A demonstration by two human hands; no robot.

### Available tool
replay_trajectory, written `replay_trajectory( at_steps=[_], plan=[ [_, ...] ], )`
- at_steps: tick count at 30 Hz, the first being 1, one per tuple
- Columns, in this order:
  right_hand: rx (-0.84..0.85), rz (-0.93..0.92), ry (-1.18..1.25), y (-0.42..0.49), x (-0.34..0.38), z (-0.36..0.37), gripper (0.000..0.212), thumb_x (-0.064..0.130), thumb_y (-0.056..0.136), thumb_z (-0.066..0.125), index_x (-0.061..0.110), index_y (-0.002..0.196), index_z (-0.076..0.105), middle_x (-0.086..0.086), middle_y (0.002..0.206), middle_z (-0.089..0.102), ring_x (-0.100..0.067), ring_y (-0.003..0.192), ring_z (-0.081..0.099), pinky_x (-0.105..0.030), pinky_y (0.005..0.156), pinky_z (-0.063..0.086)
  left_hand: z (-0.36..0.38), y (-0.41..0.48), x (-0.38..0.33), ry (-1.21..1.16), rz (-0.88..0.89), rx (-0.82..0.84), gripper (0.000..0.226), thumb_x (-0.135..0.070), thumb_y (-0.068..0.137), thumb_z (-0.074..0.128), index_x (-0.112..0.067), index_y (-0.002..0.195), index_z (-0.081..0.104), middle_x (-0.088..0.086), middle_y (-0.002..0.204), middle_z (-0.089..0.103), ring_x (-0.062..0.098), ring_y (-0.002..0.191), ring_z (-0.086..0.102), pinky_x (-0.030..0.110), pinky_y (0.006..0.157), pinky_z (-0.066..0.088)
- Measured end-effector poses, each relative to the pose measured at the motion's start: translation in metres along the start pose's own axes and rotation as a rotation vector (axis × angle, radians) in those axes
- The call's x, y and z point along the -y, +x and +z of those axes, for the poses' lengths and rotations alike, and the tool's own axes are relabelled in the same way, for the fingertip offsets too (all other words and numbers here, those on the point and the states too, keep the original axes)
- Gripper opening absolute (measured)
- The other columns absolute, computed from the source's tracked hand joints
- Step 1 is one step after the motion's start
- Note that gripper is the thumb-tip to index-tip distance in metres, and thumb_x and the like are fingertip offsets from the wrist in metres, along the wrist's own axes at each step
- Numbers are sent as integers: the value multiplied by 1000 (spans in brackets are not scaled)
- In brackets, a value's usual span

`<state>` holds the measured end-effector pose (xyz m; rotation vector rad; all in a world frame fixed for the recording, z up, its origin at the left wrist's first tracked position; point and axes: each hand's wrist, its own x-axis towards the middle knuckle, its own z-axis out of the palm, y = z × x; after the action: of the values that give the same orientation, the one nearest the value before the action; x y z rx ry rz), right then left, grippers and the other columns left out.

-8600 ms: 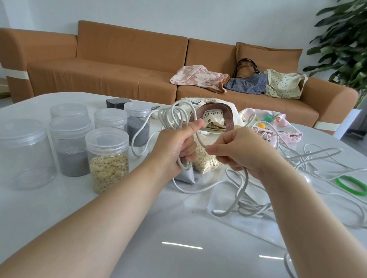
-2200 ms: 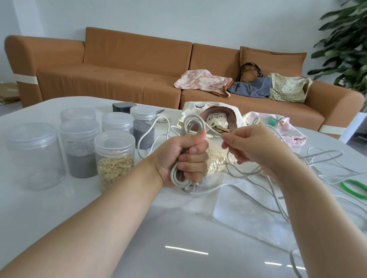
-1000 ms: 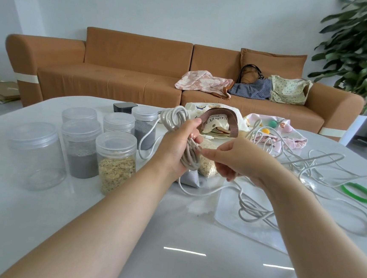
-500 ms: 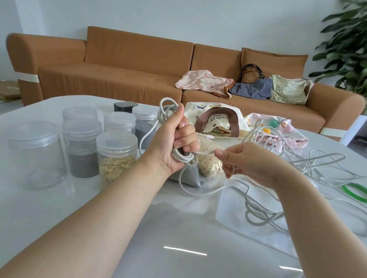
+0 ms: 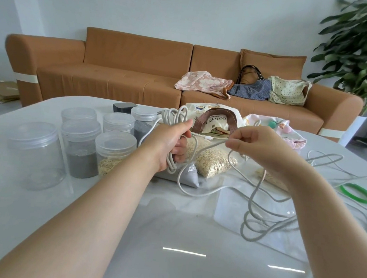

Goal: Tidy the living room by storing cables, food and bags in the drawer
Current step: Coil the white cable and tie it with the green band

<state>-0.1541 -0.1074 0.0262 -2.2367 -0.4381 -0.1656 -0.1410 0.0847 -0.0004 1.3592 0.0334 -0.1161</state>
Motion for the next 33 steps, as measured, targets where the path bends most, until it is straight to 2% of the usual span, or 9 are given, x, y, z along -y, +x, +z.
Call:
replay_trajectory(
  at_steps=[7, 10, 13, 15, 18, 23, 28, 30, 33],
  plan=[
    [41, -160, 120, -3, 4, 0, 33, 2, 88, 59, 28, 72, 70, -8, 73, 64, -8, 69, 49, -22, 69, 39, 2, 1, 8, -7, -172, 219, 38, -45, 89, 54, -12, 73, 47, -8, 37, 25, 4, 27, 22, 11, 35, 20],
    [-8, -207, 181, -3, 4, 1, 35, -5, 85, 61, 27, 72, 68, 11, 60, 63, 2, 62, 52, -12, 67, 42, 5, -2, 12, -30, -223, 410, 54, -58, 61, 66, -10, 78, 48, -8, 37, 26, 2, 27, 23, 10, 35, 21],
    [-26, -242, 193, -1, 4, 3, 29, -5, 81, 65, 23, 73, 70, 13, 63, 67, 3, 66, 57, -12, 70, 46, 9, -6, 16, -40, -243, 574, 79, -57, 26, 88, -6, 77, 54, -7, 38, 29, 2, 27, 28, 9, 35, 28],
    [-39, -247, 219, -1, 5, 5, 25, -4, 79, 67, 20, 72, 70, 11, 65, 69, -2, 69, 60, -16, 72, 49, 11, -6, 19, -16, -269, 626, 80, -51, 20, 92, -7, 75, 55, -7, 39, 30, 2, 28, 29, 10, 35, 28],
    [-71, -223, 253, -1, 6, 6, 20, -5, 74, 71, 15, 71, 70, 10, 63, 70, -3, 65, 62, -18, 71, 51, 15, -10, 19, 58, -287, 612, 56, -39, 36, 92, -9, 67, 55, -6, 40, 30, 3, 30, 30, 11, 35, 24],
    [-143, -185, 224, 0, 6, 7, 21, -1, 66, 79, 13, 65, 63, 2, 62, 65, -8, 59, 57, -19, 61, 49, 20, -17, 17, 202, -218, 543, 18, -20, 72, 62, -6, 68, 51, -1, 46, 39, 6, 37, 38, 13, 36, 28],
    [-110, -144, 195, 2, 7, 8, 21, 4, 66, 81, 16, 73, 65, -13, 77, 67, -15, 64, 55, -26, 63, 48, 21, -12, 23, 293, -130, 462, 19, -9, 81, 67, -8, 64, 57, 9, 63, 54, 11, 48, 51, 20, 46, 47],
    [-83, -116, 180, 4, 4, 9, 21, 6, 67, 81, 18, 77, 67, -9, 78, 66, -15, 65, 53, -30, 65, 47, 21, -12, 23, 299, -144, 494, 22, -6, 85, 63, -9, 63, 60, 6, 63, 61, 12, 56, 59, 22, 55, 52],
    [-59, -65, 142, 5, 1, 9, 15, 17, 70, 80, 20, 82, 70, 0, 72, 66, -6, 59, 53, -21, 60, 46, 20, -16, 21, 260, -207, 580, 34, -3, 90, 55, -7, 57, 61, 6, 58, 63, 17, 59, 68, 26, 56, 56]
  ],
)
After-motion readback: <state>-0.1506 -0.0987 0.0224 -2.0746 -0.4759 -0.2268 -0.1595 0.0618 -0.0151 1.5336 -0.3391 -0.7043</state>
